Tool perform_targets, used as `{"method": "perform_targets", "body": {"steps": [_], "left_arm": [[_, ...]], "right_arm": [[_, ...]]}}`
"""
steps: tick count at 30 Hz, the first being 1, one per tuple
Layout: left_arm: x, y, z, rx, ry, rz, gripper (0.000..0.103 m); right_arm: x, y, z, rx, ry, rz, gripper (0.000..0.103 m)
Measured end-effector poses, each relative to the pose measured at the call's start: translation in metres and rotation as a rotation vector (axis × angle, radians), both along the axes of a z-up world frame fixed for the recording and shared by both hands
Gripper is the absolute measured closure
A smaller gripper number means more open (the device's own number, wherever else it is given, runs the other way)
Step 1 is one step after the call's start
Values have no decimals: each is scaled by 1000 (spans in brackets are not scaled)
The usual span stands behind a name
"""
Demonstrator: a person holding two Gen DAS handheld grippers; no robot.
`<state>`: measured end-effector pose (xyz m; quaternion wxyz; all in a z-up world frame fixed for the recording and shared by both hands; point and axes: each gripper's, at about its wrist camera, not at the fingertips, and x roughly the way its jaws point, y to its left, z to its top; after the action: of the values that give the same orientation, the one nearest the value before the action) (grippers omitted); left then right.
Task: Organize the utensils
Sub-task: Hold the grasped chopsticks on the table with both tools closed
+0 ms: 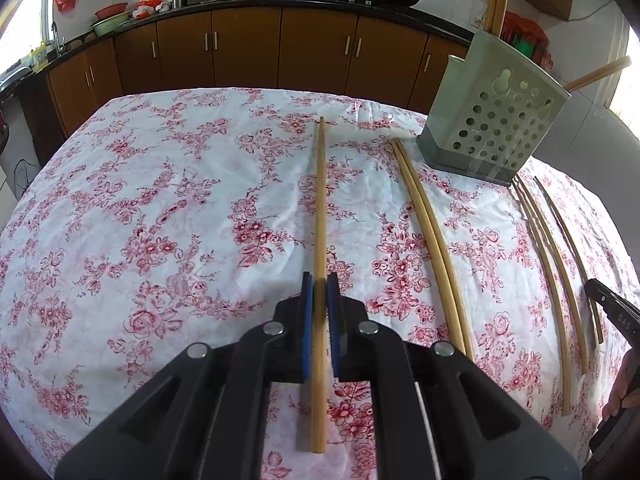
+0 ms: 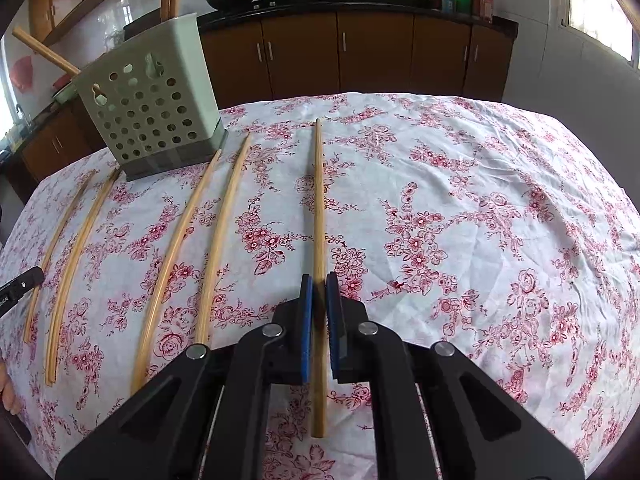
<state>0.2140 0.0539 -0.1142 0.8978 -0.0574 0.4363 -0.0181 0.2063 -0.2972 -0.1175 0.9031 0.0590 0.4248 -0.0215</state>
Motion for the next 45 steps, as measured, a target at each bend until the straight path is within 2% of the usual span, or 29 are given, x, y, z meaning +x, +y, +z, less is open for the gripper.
{"method": "perform_targets", "body": {"steps": [45], "left_arm": [[-1, -1, -1, -11, 0, 7, 93]], "right_arm": [[0, 2, 1, -16, 2, 3, 95]]}}
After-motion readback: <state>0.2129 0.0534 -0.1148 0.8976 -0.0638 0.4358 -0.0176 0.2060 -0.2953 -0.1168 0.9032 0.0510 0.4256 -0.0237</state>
